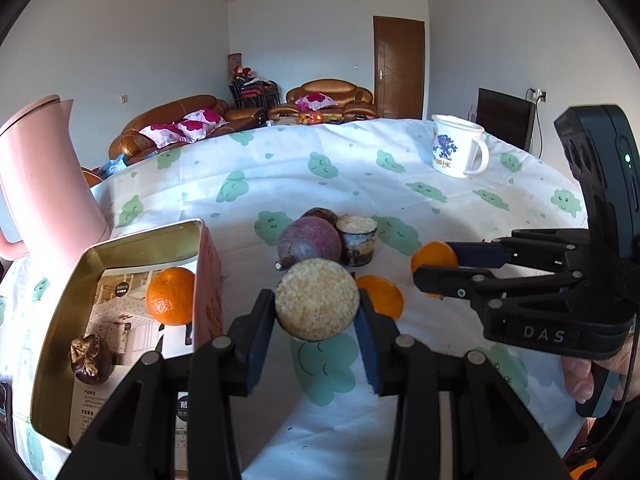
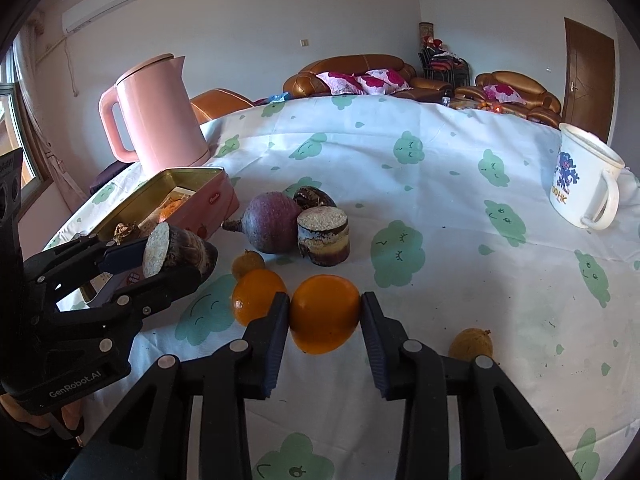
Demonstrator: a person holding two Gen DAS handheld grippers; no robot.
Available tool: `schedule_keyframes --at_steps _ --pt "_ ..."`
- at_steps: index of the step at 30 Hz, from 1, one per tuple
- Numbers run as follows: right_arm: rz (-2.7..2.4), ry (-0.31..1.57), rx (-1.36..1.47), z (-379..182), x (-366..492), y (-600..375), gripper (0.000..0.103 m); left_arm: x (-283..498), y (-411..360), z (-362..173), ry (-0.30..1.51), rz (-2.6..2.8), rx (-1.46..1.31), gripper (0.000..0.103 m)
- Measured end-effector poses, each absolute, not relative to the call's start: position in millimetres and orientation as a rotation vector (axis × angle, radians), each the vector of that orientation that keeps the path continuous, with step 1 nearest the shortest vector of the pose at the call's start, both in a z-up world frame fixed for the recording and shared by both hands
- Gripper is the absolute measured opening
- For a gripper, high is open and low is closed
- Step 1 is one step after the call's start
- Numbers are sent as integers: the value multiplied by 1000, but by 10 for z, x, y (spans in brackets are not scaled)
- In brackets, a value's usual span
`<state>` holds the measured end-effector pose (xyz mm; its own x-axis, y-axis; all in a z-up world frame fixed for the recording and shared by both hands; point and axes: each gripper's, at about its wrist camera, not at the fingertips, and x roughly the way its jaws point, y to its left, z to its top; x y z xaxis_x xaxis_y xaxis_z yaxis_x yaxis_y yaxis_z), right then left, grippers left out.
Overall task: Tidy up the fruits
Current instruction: 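Lift the round cake with the left tool while the right tool lifts the orange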
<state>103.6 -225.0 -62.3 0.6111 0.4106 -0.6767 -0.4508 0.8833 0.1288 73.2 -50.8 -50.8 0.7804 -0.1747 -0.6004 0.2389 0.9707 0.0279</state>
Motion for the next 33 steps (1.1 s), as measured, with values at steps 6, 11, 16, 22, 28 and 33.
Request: schedule_keyframes --at_steps 6,11,16,22,28,33 --pt "498 691 -69 -532 922 -2256 38 677 -467 -476 603 -200 87 41" --pt "488 647 -87 -485 855 -2249 38 641 -435 -450 576 -186 78 41" --pt "493 623 -90 -458 821 -2259 38 610 -426 -433 556 -176 79 41" --pt "499 592 -88 -429 781 -2272 38 585 -406 -413 538 -165 74 41" --pt "504 558 -84 -402 726 -2292 38 562 -394 -404 525 -156 68 41" --pt "503 534 -83 -383 687 -2307 38 537 -383 -391 511 -147 65 41"
